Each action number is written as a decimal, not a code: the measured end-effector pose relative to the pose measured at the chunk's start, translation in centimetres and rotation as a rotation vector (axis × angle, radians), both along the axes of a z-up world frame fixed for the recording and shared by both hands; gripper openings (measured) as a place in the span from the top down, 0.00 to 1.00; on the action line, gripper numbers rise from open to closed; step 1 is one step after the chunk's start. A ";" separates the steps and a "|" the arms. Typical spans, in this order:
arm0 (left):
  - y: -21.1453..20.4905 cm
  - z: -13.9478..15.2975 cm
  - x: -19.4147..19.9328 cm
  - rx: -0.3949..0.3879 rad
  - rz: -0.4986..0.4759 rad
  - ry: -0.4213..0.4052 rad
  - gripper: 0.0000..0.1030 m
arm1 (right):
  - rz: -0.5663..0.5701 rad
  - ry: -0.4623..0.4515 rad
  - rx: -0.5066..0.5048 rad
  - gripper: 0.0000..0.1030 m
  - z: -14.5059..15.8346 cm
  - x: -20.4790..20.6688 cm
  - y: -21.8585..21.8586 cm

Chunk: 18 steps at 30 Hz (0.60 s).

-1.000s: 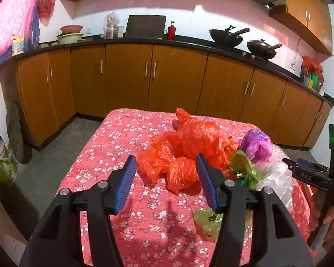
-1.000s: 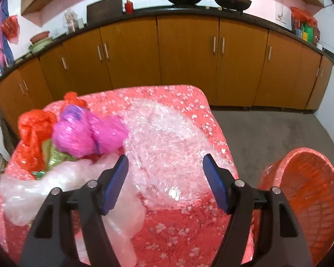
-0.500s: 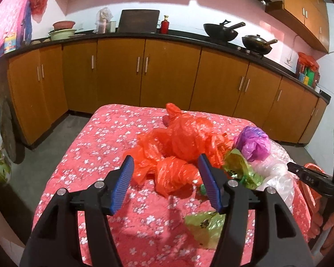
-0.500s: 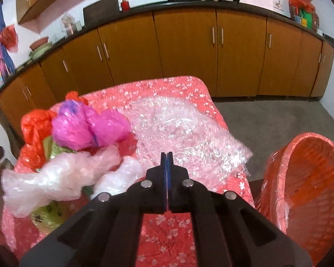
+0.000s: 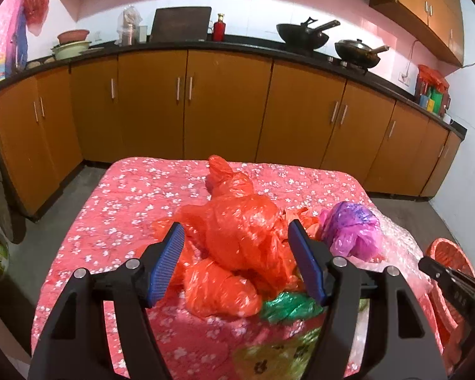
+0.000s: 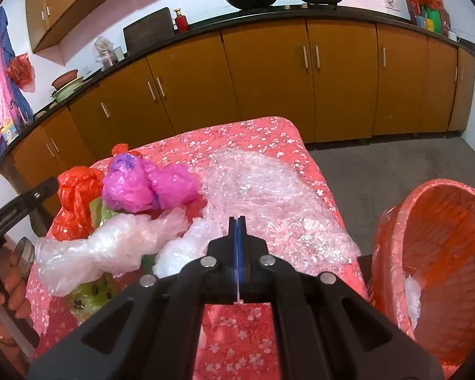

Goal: Collect trash
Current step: 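Return to the table and grasp the red bag with the left tool while the right tool grasps bubble wrap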

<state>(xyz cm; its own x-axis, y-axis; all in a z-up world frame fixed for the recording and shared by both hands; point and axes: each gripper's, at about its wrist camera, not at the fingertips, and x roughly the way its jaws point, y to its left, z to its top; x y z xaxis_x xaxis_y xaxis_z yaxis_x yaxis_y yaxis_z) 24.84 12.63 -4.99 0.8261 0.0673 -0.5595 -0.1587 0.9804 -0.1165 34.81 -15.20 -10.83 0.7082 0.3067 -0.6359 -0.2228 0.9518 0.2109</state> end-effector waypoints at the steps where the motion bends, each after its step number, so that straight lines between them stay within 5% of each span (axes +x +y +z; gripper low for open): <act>1: -0.1 -0.1 0.4 0.001 -0.001 0.010 0.34 | -0.001 0.002 0.001 0.98 -0.1 0.0 0.0; 5: -0.3 -0.8 1.3 -0.010 -0.010 0.049 0.35 | -0.004 0.008 0.001 0.98 -0.3 0.0 -0.2; 10: -0.2 -2.0 1.9 -0.033 -0.022 0.098 0.81 | -0.003 0.012 0.005 0.98 -0.4 0.0 -0.4; 12: -0.1 -2.2 1.6 -0.033 -0.024 0.095 0.89 | 0.001 0.010 0.005 0.98 -0.3 -0.1 -0.4; 18: 0.9 -0.4 0.1 -0.041 -0.016 0.028 0.93 | 0.002 -0.012 0.020 0.98 0.5 -0.6 -0.7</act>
<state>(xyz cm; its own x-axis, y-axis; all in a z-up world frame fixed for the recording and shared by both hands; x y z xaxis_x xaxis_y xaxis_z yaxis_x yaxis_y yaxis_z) 24.92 13.49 -5.43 0.8107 0.0311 -0.5846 -0.1470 0.9774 -0.1519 34.21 -15.92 -10.28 0.7154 0.3209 -0.6207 -0.2275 0.9469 0.2273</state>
